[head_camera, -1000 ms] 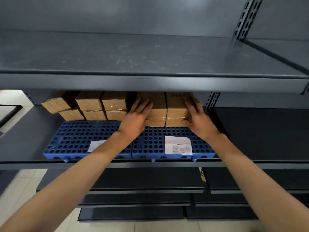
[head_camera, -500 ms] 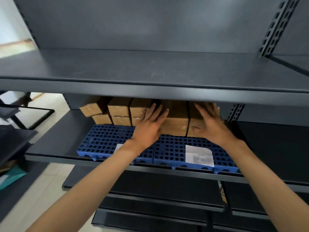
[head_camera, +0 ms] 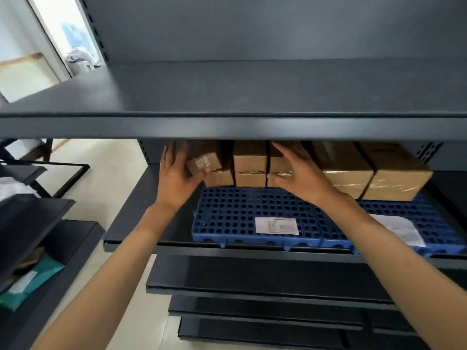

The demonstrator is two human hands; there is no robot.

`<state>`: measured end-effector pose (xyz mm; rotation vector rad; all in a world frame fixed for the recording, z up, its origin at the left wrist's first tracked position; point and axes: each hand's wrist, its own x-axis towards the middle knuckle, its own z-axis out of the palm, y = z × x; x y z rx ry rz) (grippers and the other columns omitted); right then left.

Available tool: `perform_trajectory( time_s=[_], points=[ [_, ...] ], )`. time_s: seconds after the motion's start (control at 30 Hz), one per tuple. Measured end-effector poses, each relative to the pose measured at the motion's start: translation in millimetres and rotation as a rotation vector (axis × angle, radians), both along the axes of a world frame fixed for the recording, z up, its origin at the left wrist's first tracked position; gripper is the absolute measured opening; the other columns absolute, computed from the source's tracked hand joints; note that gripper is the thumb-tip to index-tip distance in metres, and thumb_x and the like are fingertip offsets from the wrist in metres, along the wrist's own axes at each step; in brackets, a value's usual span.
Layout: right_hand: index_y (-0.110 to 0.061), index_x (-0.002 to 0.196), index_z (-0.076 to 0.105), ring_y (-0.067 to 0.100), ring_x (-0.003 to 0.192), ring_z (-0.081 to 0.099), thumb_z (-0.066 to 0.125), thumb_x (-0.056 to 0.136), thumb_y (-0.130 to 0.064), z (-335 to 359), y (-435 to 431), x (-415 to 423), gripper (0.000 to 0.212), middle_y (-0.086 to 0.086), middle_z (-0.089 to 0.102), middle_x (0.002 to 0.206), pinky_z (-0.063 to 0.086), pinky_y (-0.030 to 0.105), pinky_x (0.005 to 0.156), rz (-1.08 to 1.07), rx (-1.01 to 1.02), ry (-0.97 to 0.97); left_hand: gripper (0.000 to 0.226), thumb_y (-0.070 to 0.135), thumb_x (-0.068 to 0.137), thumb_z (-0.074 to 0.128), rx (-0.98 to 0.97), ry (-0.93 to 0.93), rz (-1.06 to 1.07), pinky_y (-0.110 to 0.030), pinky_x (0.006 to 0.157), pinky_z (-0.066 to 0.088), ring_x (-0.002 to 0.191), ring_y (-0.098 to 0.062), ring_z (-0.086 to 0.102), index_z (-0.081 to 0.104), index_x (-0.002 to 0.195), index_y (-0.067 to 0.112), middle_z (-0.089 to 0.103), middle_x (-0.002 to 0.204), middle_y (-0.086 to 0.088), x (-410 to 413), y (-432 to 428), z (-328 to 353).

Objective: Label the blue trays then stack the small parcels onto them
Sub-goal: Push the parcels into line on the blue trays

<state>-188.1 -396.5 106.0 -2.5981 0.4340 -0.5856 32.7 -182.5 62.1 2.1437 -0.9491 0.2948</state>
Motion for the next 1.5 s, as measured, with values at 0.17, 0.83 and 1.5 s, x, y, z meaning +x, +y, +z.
perform_trajectory(
  time_s=[0.17, 0.83, 1.5],
  points=[
    [-0.02, 0.135, 0.047, 0.015, 0.129, 0.043, 0.066, 0.086, -0.043, 3, 5, 29, 0.057, 0.003, 0.051, 0.138, 0.034, 0.029, 0.107, -0.327, 0.39, -0.22, 0.103, 0.042, 0.071, 0.082, -0.058, 0.411, -0.175, -0.033, 0.115, 0.021, 0.146, -0.018, 0.016, 0.019, 0.151, 0.025, 0.02, 0.157, -0.004, 48, 0, -1],
    [-0.025, 0.148, 0.031, 0.032, 0.143, 0.024, 0.067, 0.081, -0.044, -10, -5, 34, 0.078, 0.009, 0.036, 0.152, 0.018, 0.044, 0.118, -0.303, -0.359, 0.266, 0.058, 0.028, 0.079, 0.078, 0.087, 0.471, -0.474, -0.022, 0.09, 0.04, 0.107, -0.005, 0.053, 0.039, 0.121, 0.035, 0.057, 0.115, 0.013, 26, -48, 15],
    [-0.014, 0.144, 0.037, 0.033, 0.135, 0.04, 0.068, 0.086, -0.03, 1, -2, 21, 0.068, 0.014, 0.048, 0.143, 0.035, 0.04, 0.109, -0.242, -0.327, 0.206, 0.073, 0.024, 0.074, 0.082, 0.147, 0.493, -0.464, -0.032, 0.101, 0.042, 0.117, -0.011, 0.05, 0.034, 0.129, 0.027, 0.051, 0.121, 0.009, 23, -49, 19]
  ],
)
